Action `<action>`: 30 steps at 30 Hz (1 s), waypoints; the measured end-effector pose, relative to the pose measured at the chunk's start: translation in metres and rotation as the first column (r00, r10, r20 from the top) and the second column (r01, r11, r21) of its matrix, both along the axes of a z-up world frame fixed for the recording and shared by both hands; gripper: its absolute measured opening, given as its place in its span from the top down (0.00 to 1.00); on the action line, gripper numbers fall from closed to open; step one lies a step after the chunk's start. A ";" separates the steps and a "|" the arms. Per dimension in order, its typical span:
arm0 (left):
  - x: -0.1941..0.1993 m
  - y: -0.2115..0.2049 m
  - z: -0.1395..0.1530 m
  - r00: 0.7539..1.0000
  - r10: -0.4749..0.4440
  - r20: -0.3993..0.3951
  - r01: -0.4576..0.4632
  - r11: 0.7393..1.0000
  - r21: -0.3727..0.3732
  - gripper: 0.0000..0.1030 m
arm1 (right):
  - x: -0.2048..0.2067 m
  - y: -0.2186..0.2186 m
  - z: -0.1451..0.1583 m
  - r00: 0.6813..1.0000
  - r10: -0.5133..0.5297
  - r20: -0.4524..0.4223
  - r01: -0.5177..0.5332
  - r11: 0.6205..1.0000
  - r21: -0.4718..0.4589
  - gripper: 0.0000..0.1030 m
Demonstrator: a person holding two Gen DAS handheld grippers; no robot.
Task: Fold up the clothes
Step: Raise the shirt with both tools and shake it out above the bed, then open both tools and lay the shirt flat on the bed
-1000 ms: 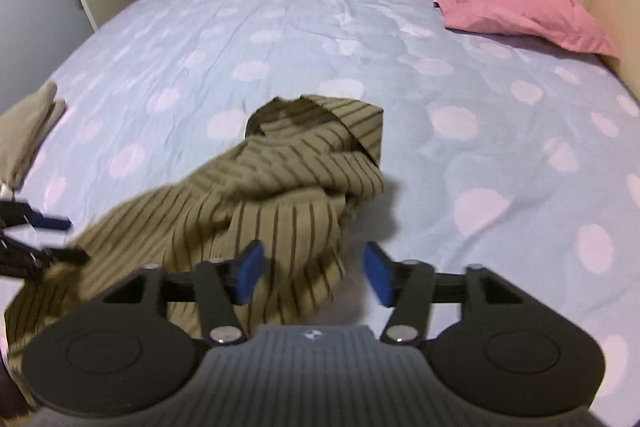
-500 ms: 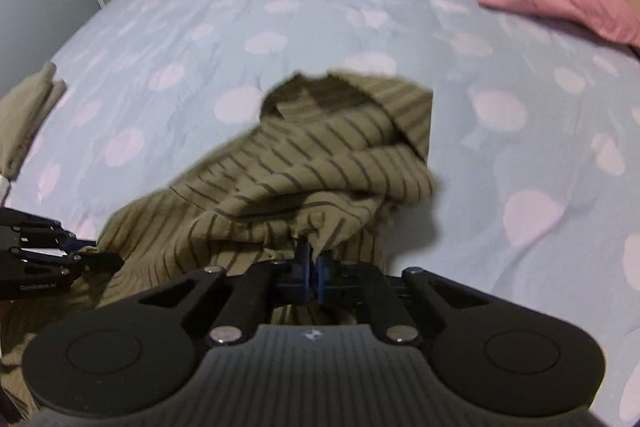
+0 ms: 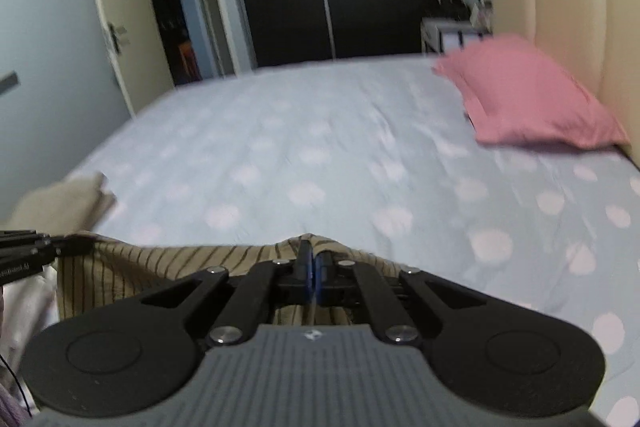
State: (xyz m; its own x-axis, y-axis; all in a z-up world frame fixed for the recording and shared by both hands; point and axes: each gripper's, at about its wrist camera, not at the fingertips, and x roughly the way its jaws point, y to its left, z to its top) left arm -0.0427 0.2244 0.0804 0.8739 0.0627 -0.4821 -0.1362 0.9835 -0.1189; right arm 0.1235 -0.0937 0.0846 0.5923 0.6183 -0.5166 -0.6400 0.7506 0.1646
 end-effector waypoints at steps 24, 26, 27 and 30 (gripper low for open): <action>-0.113 0.002 -0.040 0.903 -0.173 -0.392 0.213 0.975 0.060 1.00 | -0.080 0.040 -0.069 0.899 0.386 -0.205 -0.434 0.845 -0.311 0.98; -0.118 -0.003 -0.058 0.859 -0.214 -0.465 0.265 0.963 0.046 1.00 | -0.093 0.043 -0.089 0.871 0.413 -0.265 -0.486 0.798 -0.357 0.98; -0.120 -0.005 -0.066 0.837 -0.234 -0.495 0.289 0.957 0.038 1.00 | -0.099 0.045 -0.099 0.856 0.424 -0.296 -0.513 0.771 -0.378 0.98; -0.126 -0.010 -0.092 0.770 -0.283 -0.572 0.343 0.939 -0.003 1.00 | -0.117 0.047 -0.126 0.810 0.447 -0.379 -0.582 0.692 -0.428 0.98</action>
